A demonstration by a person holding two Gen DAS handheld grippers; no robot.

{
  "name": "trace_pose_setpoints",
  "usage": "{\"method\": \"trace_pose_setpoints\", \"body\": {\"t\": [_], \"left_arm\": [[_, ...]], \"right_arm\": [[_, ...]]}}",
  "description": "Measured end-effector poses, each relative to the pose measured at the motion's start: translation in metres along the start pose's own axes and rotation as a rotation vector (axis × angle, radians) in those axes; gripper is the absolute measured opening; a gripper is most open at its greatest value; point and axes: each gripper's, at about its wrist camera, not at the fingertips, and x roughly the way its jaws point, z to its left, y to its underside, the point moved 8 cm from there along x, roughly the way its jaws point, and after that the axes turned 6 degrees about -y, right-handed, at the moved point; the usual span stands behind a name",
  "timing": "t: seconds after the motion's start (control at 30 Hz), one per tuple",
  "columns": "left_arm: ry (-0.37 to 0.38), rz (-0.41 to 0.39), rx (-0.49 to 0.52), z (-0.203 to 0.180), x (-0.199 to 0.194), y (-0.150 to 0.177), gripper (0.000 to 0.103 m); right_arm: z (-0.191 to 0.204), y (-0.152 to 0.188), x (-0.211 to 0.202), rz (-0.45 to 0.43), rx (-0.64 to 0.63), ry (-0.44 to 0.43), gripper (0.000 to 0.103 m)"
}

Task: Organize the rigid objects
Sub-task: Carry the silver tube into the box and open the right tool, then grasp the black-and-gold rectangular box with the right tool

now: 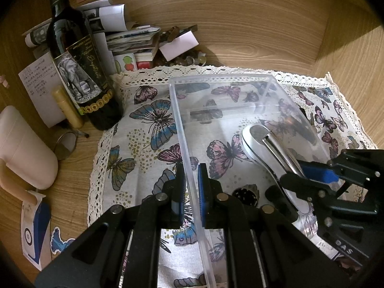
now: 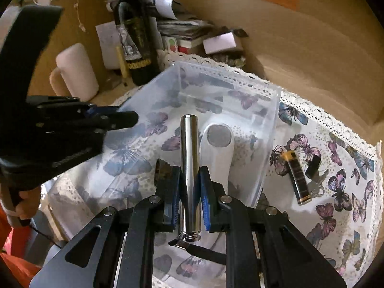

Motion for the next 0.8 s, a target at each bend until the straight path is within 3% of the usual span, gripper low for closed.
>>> {"method": "trace_pose_setpoints", "body": {"t": [0.13, 0.27, 0.37, 0.5, 0.8], "left_arm": [[-0.001, -0.002, 0.008, -0.002, 0.0, 0.0, 0.01], [0.002, -0.004, 0.013, -0.002, -0.001, 0.0, 0.01], [0.007, -0.004, 0.014, -0.001, 0.0, 0.0, 0.01], [0.01, -0.005, 0.016, -0.001, 0.0, 0.0, 0.01], [0.021, -0.007, 0.022, -0.001, 0.0, 0.0, 0.01]], "right_arm": [[-0.006, -0.002, 0.0, -0.002, 0.017, 0.009, 0.015], [-0.012, -0.006, -0.008, -0.035, 0.034, 0.026, 0.034], [-0.017, -0.01, -0.016, -0.066, 0.051, 0.044, 0.038], [-0.024, -0.014, -0.034, -0.105, 0.078, 0.054, 0.039], [-0.064, -0.034, -0.101, -0.229, 0.121, 0.168, 0.041]]}}
